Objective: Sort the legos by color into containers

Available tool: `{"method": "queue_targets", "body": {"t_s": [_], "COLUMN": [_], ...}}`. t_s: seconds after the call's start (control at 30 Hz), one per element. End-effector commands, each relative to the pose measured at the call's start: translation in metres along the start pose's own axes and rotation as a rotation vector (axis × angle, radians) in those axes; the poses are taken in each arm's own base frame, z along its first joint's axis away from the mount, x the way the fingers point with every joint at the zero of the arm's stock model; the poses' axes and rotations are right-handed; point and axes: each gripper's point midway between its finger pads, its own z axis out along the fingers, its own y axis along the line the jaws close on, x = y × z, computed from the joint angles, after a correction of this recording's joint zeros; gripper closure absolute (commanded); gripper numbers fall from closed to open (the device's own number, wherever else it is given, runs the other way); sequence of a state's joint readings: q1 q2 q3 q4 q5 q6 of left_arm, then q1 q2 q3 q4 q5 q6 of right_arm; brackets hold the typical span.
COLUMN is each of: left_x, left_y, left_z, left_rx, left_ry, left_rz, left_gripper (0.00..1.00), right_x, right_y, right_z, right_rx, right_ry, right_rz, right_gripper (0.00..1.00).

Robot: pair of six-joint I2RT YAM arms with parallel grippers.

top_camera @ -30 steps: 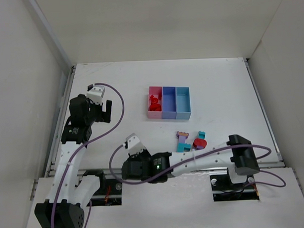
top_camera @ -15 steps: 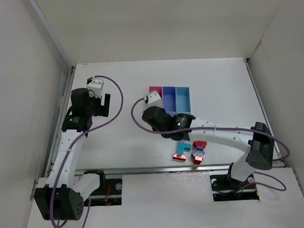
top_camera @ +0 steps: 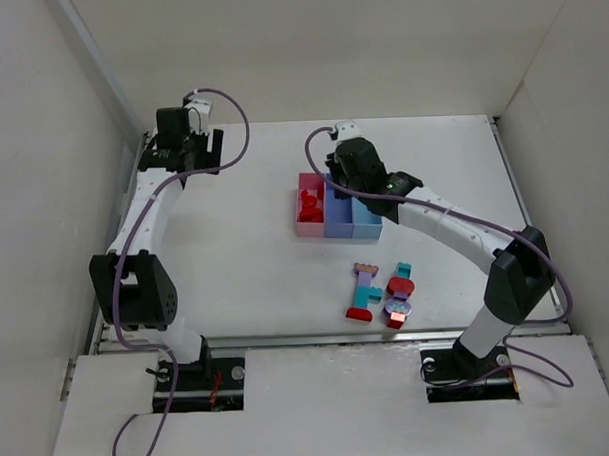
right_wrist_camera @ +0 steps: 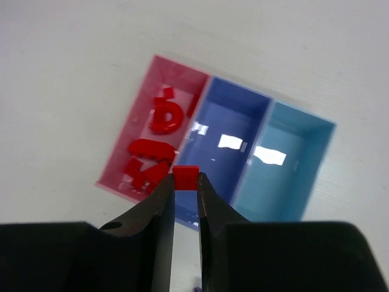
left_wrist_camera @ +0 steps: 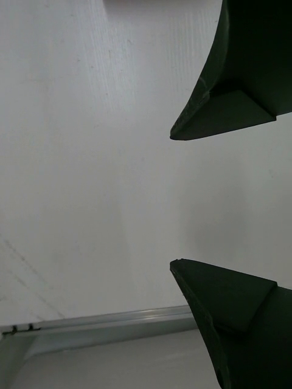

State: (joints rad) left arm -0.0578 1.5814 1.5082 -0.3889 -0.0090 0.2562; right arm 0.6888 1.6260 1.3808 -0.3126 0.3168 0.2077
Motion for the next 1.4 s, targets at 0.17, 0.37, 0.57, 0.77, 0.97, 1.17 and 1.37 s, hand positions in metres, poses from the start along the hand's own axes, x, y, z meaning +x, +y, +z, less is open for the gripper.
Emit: {"method": "queue_targets", "body": {"t_s": [0.17, 0.37, 0.57, 0.77, 0.97, 1.17, 1.37], "left_x": [0.000, -0.002, 0.022, 0.044, 0.053, 0.062, 0.076], "left_y": [-0.004, -0.037, -0.091, -0.112, -0.139, -0.144, -0.148], "left_z": [0.006, 0.004, -0.001, -0.010, -0.018, -0.022, -0.021], "left_rx": [-0.022, 0.024, 0.122, 0.196, 0.221, 0.233, 0.249], "left_ry": [-0.028, -0.127, -0.165, -0.198, -0.278, -0.294, -0.288], "left_rz": [0.170, 0.232, 0.277, 0.204, 0.185, 0.164, 0.119], "left_gripper": [0.23, 0.23, 0.20, 0.19, 0.19, 0.19, 0.18], "right_x": [-0.017, 0.004, 0.000, 0.007, 0.024, 0.023, 0.027], "right_y": [0.053, 0.067, 0.065, 0.069, 0.068, 0.064, 0.068], "right_z": [0.002, 0.025, 0.040, 0.047, 0.056, 0.060, 0.068], "right_rx": [-0.218, -0.266, -0.265, -0.347, -0.333, -0.304, -0.310], "right_ry": [0.025, 0.075, 0.068, 0.112, 0.215, 0.208, 0.224], "right_rz": [-0.030, -0.029, -0.017, -0.002, 0.034, 0.032, 0.054], "right_gripper": [0.99, 0.99, 0.99, 0.99, 0.99, 0.96, 0.96]}}
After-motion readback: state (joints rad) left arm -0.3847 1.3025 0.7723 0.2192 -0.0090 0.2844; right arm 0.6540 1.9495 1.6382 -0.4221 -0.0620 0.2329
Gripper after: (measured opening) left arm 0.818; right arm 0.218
